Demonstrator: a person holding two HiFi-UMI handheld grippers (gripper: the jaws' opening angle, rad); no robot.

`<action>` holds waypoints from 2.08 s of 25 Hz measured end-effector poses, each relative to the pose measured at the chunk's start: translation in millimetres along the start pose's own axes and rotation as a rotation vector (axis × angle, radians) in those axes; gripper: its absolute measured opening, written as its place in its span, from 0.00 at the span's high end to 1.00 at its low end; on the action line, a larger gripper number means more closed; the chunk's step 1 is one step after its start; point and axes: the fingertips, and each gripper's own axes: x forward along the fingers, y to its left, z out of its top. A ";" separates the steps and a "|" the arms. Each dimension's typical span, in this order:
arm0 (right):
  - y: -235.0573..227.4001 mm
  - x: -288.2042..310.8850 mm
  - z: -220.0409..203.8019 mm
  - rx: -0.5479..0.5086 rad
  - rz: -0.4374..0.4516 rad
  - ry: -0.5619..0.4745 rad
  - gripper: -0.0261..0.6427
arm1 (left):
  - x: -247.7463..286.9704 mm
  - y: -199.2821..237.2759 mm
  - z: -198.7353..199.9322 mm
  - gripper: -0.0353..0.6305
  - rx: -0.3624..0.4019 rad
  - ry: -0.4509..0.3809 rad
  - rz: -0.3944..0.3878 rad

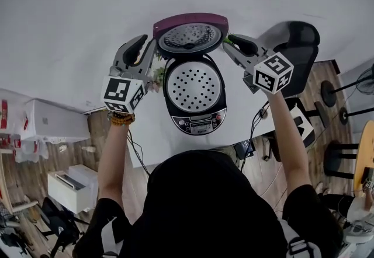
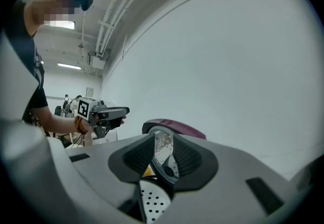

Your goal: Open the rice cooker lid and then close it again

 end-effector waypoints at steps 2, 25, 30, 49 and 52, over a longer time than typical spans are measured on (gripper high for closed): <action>-15.8 3.6 15.8 0.046 -0.005 -0.036 0.78 | 9.5 7.2 4.3 0.80 0.004 0.008 -0.017; -80.6 73.1 10.1 0.203 0.099 0.050 0.75 | 89.3 32.4 -44.7 0.69 -0.398 0.091 -0.189; -83.3 77.2 9.8 0.268 0.114 0.049 0.75 | 91.7 34.5 -46.4 0.69 -0.424 0.104 -0.202; -85.3 77.5 4.8 0.420 0.078 0.084 0.72 | 90.7 35.5 -52.6 0.65 -0.514 0.154 -0.204; -82.2 74.5 4.1 0.430 0.082 0.086 0.72 | 86.2 31.8 -51.6 0.65 -0.515 0.155 -0.199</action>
